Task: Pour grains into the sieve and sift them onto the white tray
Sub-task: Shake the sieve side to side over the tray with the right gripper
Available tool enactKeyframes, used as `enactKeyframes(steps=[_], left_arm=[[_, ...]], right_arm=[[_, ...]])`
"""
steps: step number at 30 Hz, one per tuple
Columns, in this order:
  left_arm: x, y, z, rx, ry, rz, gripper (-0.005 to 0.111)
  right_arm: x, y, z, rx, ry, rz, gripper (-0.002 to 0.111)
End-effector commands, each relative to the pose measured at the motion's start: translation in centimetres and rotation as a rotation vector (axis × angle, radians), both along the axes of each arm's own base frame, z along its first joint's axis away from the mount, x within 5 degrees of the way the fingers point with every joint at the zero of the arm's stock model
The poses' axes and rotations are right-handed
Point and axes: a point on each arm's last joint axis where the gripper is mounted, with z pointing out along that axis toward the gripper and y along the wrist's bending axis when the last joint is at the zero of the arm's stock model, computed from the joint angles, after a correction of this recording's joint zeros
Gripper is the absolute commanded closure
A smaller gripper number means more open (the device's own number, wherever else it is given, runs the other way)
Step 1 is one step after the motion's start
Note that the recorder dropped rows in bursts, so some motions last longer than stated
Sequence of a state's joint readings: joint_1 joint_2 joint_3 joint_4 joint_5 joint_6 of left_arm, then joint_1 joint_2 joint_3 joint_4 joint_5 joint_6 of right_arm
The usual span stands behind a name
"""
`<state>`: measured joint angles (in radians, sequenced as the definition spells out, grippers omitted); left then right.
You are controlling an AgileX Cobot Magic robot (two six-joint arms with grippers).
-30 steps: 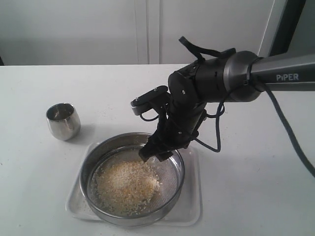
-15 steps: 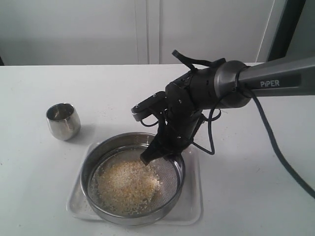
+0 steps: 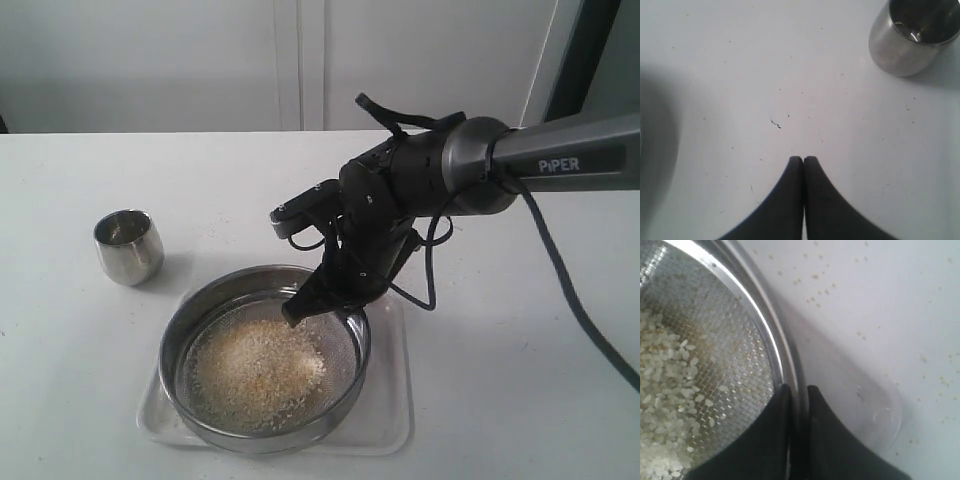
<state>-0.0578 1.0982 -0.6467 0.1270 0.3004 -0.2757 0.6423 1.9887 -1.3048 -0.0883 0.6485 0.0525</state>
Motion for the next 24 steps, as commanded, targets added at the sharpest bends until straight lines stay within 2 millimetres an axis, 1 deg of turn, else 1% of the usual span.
enactKeyframes(steps=[1,8,10,16,19,24], left_arm=[[-0.3,0.1,-0.1,-0.002,0.005,0.007,0.107],[-0.3,0.1,-0.1,-0.002,0.005,0.007,0.107],[-0.3,0.1,-0.1,-0.002,0.005,0.007,0.107],[-0.3,0.1,-0.1,-0.002,0.005,0.007,0.107],[-0.3,0.1,-0.1,-0.002,0.005,0.007,0.107],[-0.3,0.1,-0.1,-0.002,0.005,0.007,0.107]], right_arm=[[-0.1,-0.4,1.7,0.004,-0.028,-0.002,0.108],[-0.4,-0.7,3.3,0.015,-0.045,-0.004,0.108],[-0.3,-1.0,3.7,0.025,-0.049,-0.018,0.108],[0.8,-3.1,4.7,0.135,-0.002,-0.129,0.108],[0.7,-3.0,4.8,0.180,0.031,-0.117,0.108],[0.6,-2.7,4.9,0.203,0.036,-0.109,0.108]])
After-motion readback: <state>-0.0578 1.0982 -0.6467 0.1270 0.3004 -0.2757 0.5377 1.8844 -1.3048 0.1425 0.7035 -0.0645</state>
